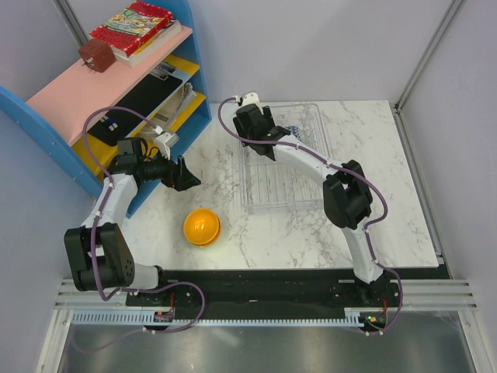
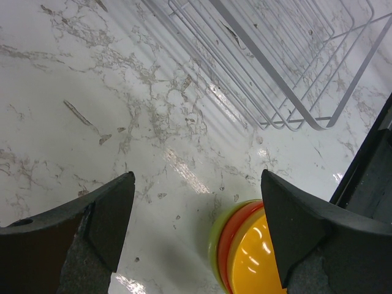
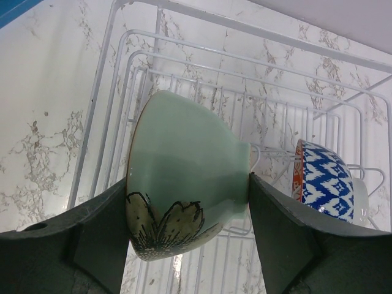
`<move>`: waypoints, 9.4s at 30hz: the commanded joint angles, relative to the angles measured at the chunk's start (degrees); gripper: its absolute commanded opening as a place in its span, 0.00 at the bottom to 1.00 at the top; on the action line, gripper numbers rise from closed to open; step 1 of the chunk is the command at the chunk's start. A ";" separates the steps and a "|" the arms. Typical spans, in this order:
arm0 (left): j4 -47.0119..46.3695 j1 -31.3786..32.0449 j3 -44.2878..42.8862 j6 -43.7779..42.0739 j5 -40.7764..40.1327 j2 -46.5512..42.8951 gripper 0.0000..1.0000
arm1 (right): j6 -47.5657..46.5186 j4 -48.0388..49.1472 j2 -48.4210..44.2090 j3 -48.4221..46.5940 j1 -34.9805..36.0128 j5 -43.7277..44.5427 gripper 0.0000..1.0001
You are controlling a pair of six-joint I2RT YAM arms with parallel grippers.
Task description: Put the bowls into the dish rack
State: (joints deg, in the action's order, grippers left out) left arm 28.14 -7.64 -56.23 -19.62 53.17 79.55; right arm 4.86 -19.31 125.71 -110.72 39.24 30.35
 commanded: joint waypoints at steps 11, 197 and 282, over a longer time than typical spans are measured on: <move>-0.98 -0.62 0.42 -1.83 3.17 -1.06 0.89 | 5.60 0.24 3.75 -1.52 0.57 -0.90 0.00; -1.42 25.39 -24.28 -7.37 -6.67 4.91 0.02 | 34.74 21.48 -20.94 28.53 -16.13 -105.41 0.96; 0.86 7.99 1.12 -8.77 -5.36 -6.95 1.00 | -17.87 -19.19 -19.37 29.59 -4.53 5.50 0.00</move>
State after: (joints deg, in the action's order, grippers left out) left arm 31.07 0.71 -55.40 -27.33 45.69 72.36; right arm -11.40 -40.93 105.08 -81.01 33.19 28.75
